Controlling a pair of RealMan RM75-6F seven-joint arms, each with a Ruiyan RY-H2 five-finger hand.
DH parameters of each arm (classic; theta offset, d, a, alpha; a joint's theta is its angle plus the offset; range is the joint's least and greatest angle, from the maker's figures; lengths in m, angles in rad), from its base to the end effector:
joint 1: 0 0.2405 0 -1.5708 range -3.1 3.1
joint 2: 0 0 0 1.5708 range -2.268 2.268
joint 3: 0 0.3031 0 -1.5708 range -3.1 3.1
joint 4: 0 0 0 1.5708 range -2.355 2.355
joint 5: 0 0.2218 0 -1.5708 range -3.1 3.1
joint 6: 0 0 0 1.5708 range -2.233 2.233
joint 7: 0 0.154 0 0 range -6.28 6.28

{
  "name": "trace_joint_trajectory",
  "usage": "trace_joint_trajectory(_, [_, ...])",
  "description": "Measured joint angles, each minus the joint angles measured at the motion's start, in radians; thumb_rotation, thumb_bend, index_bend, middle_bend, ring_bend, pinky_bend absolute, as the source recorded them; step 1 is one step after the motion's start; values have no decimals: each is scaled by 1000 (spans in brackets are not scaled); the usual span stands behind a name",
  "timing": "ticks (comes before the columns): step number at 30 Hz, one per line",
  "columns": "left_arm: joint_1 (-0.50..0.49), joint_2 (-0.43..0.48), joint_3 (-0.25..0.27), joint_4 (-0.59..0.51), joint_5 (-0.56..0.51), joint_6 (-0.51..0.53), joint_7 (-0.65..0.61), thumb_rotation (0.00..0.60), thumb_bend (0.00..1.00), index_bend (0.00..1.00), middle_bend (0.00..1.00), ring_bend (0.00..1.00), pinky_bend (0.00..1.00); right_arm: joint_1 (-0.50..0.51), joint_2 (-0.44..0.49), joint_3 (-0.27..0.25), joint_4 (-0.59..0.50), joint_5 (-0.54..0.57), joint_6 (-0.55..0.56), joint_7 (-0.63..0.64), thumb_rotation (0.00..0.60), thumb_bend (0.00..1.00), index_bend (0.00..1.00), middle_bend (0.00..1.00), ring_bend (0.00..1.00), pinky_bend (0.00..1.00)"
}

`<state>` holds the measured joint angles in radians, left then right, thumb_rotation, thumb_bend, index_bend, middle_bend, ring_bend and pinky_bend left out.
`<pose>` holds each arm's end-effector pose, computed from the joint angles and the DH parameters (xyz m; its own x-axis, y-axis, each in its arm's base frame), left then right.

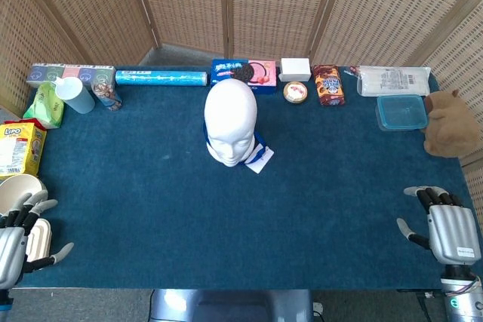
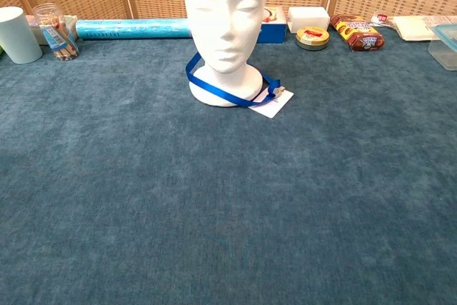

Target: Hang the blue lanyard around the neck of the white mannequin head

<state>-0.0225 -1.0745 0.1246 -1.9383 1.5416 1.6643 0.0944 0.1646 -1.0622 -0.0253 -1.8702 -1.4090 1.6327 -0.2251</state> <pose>-0.3030 0.1347 0.1643 0.2258 0.0248 0.9738 0.9727 0.0492 -0.2268 -0.3064 -0.1992 0.1823 0.4217 0.0683 0.9042 -0.9067 0.0241 0.4210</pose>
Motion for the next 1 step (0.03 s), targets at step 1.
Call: trace_joint_trajectory(1, [1,2,-3,-3,-2,-4,-1,499,150,221,148,55,143,-1,0,2,0,-1,-2,1,544,284,344,383,316,317])
